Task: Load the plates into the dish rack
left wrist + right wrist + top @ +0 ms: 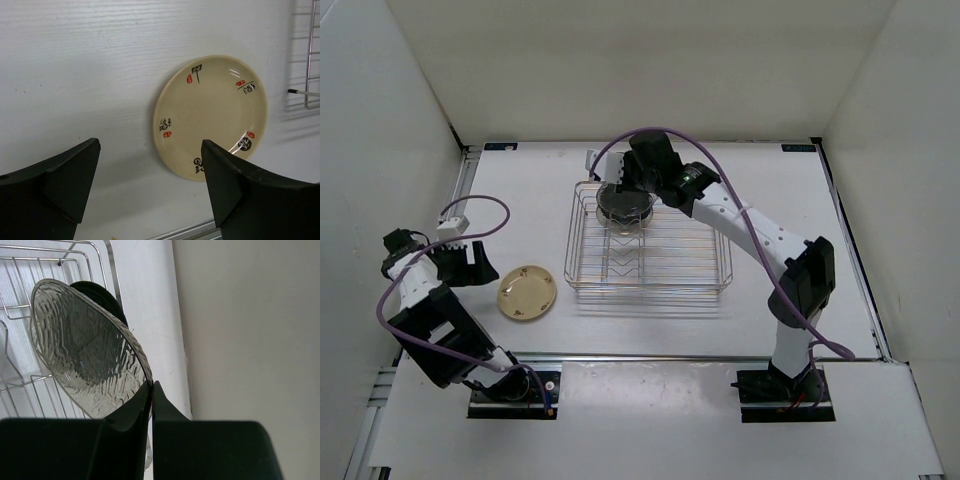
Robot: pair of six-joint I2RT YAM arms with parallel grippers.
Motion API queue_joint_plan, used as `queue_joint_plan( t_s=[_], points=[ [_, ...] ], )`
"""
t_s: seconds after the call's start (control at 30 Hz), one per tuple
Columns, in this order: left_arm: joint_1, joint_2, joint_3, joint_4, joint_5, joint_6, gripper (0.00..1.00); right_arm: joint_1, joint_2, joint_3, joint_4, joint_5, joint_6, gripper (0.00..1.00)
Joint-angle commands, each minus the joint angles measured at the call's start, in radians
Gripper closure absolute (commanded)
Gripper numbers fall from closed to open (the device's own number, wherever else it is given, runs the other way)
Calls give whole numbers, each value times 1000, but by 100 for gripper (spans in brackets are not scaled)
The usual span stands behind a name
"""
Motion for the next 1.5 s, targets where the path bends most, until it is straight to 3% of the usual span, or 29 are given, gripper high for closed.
queue_joint_plan(
  t_s=[0.0, 0.83, 1.47],
  points=[
    [6, 0, 52, 4, 60, 21, 7, -7, 6, 51, 75, -25, 38, 99],
    [15, 19, 55, 32, 88, 40, 7, -7, 46, -47, 258, 85, 137, 99],
    [34, 38, 46, 32, 106, 67, 7, 30, 26, -159, 276, 122, 175, 99]
  ],
)
